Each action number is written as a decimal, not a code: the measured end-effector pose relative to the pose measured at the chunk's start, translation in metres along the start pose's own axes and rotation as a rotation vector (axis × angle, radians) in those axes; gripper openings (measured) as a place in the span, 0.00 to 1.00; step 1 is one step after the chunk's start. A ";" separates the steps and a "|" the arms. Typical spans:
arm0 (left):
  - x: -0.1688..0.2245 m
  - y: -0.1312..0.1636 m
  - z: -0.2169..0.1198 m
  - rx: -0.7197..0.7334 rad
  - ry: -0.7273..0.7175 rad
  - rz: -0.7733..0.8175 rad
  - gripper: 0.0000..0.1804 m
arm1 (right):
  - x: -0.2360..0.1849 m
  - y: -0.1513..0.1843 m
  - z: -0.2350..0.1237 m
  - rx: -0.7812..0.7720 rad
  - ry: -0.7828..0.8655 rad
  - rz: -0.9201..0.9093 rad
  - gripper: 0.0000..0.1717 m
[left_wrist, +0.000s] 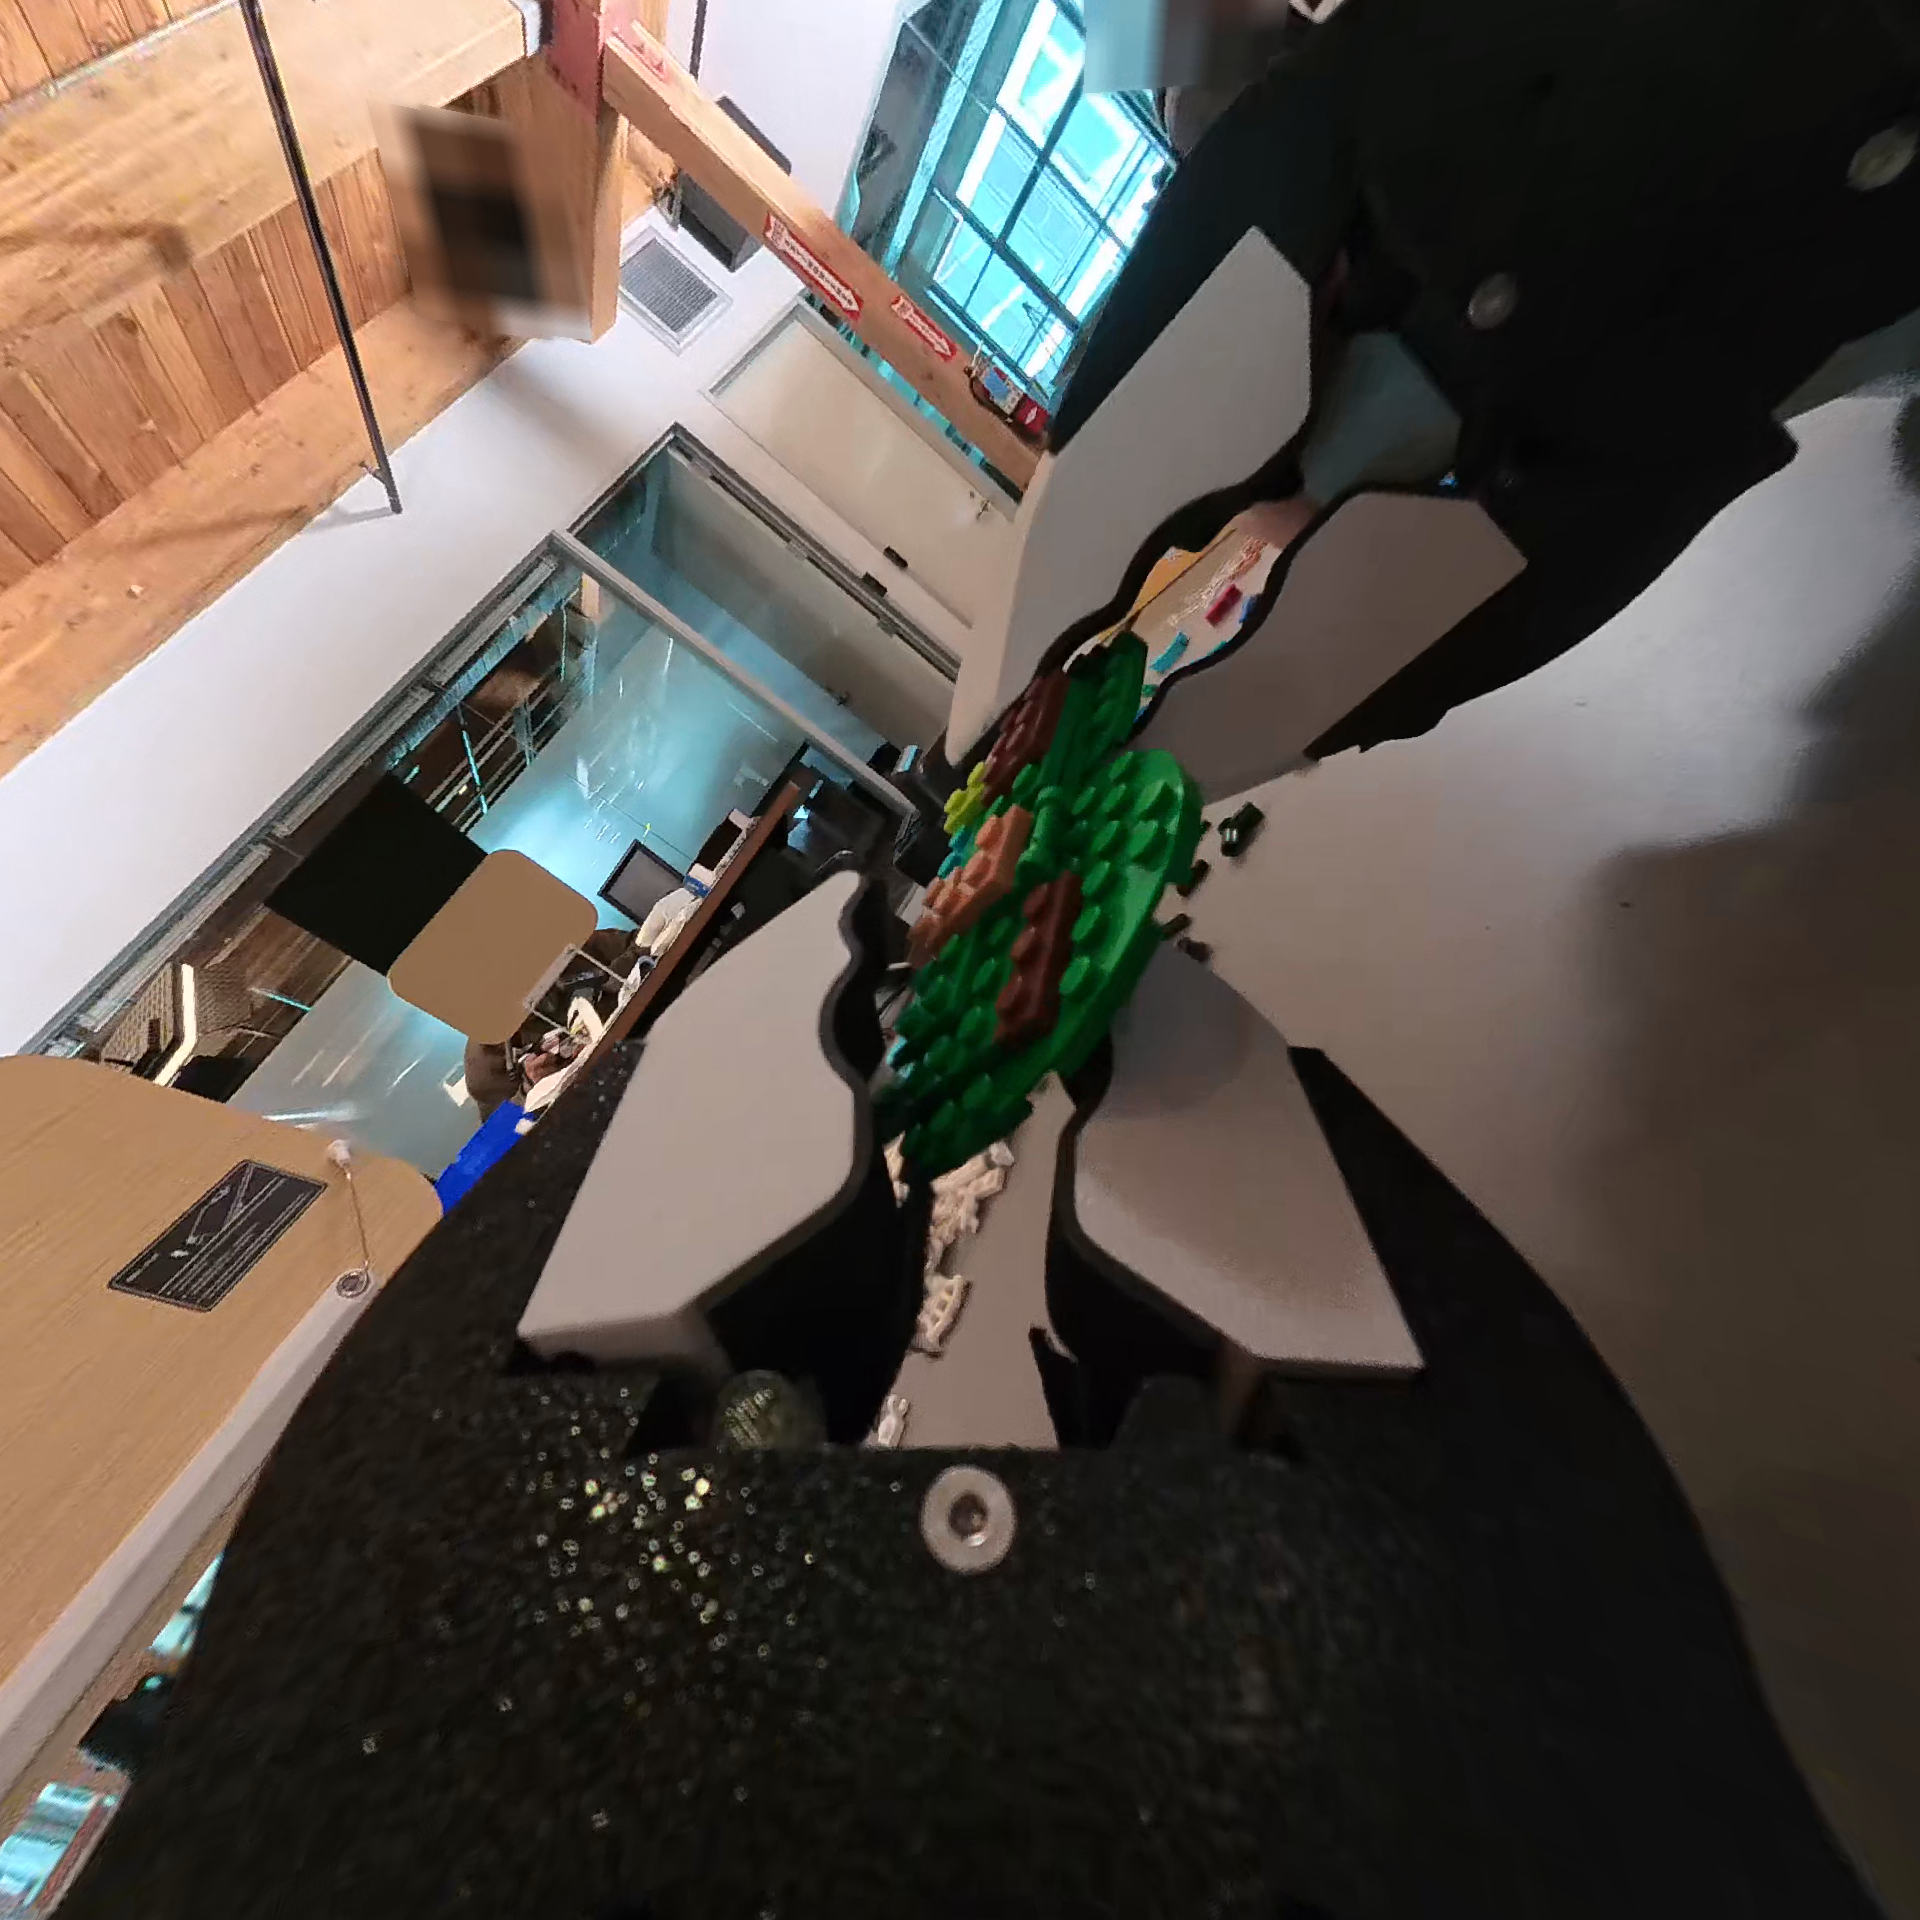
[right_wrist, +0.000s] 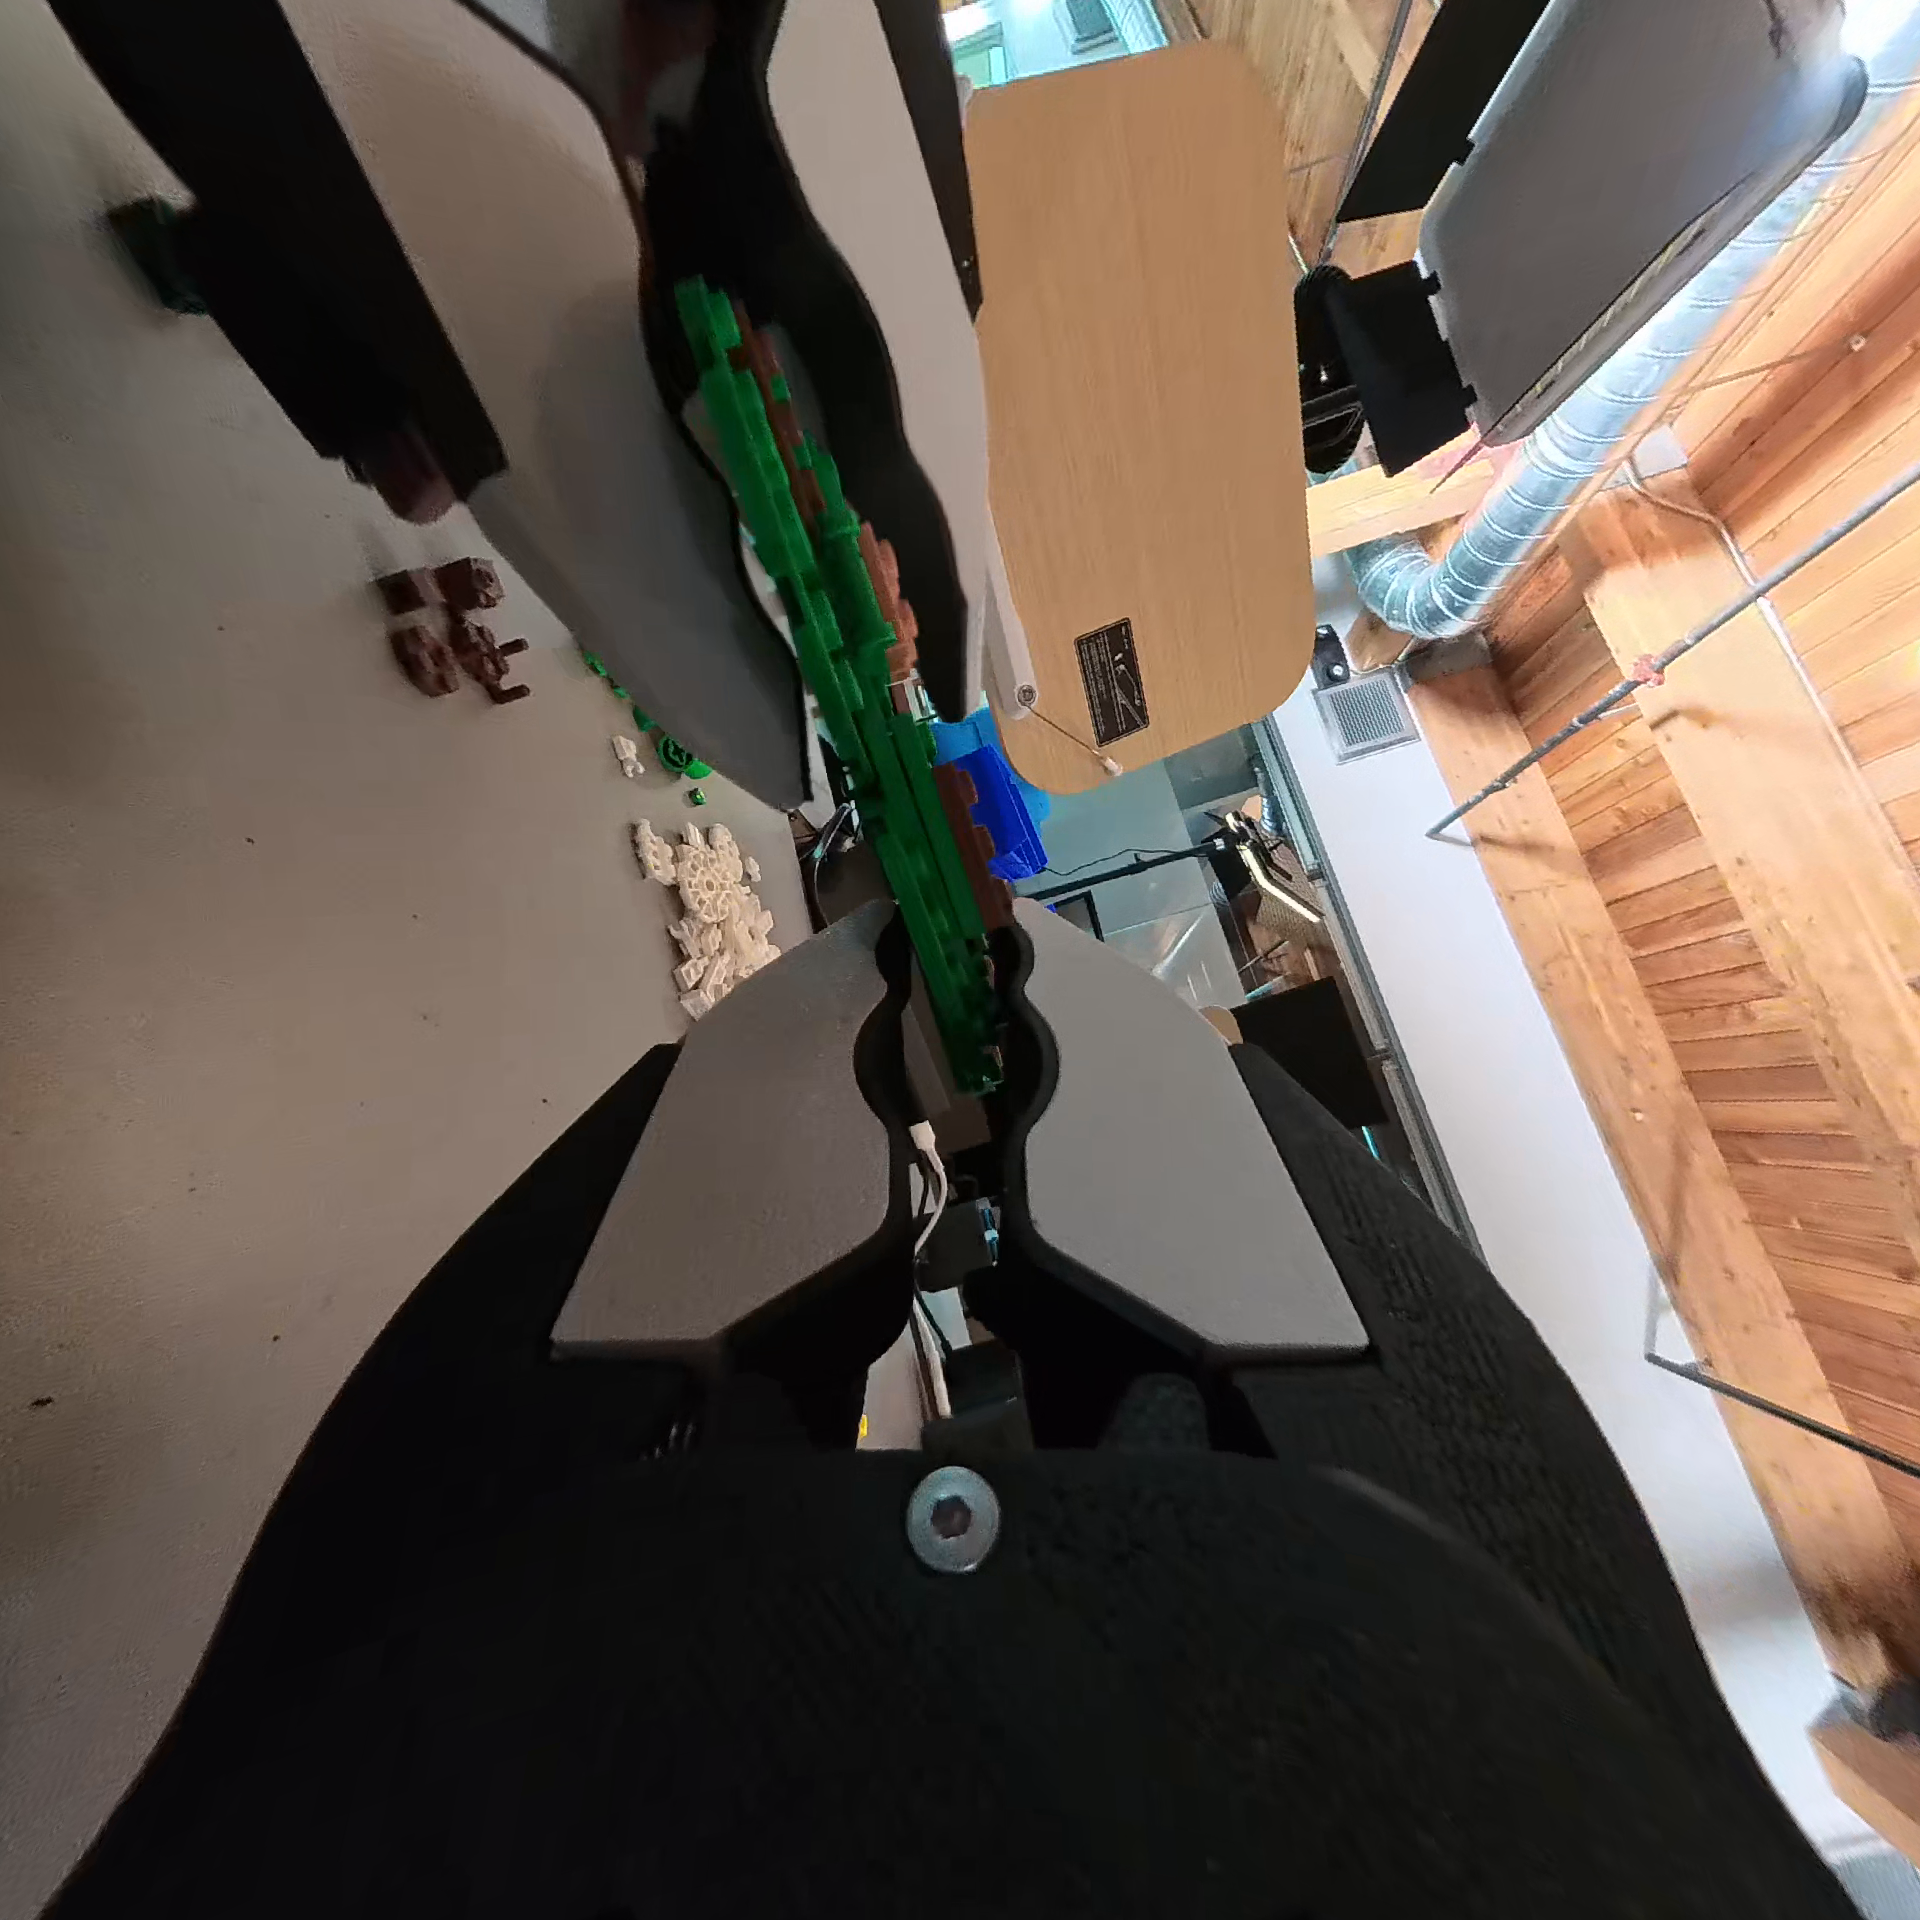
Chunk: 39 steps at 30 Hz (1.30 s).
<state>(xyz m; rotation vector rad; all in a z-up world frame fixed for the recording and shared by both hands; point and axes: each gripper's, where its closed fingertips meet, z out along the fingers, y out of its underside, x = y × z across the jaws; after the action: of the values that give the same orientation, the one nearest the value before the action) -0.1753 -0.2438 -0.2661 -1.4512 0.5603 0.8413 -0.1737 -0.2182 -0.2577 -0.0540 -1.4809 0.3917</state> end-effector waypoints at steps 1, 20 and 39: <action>-0.001 0.001 0.000 -0.004 -0.004 -0.006 0.18 | 0.001 0.000 0.000 0.000 0.007 0.001 0.08; 0.002 -0.026 -0.005 0.211 0.547 -1.304 0.26 | 0.042 0.018 -0.006 -0.144 0.332 -0.189 0.08; 0.010 0.012 0.004 -0.058 0.348 -0.954 0.07 | -0.008 0.027 0.005 -0.133 0.008 -0.066 0.26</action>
<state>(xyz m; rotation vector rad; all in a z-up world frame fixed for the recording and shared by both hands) -0.1790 -0.2387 -0.2813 -1.6840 0.0443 -0.1516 -0.1848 -0.1965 -0.2718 -0.1126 -1.4953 0.2392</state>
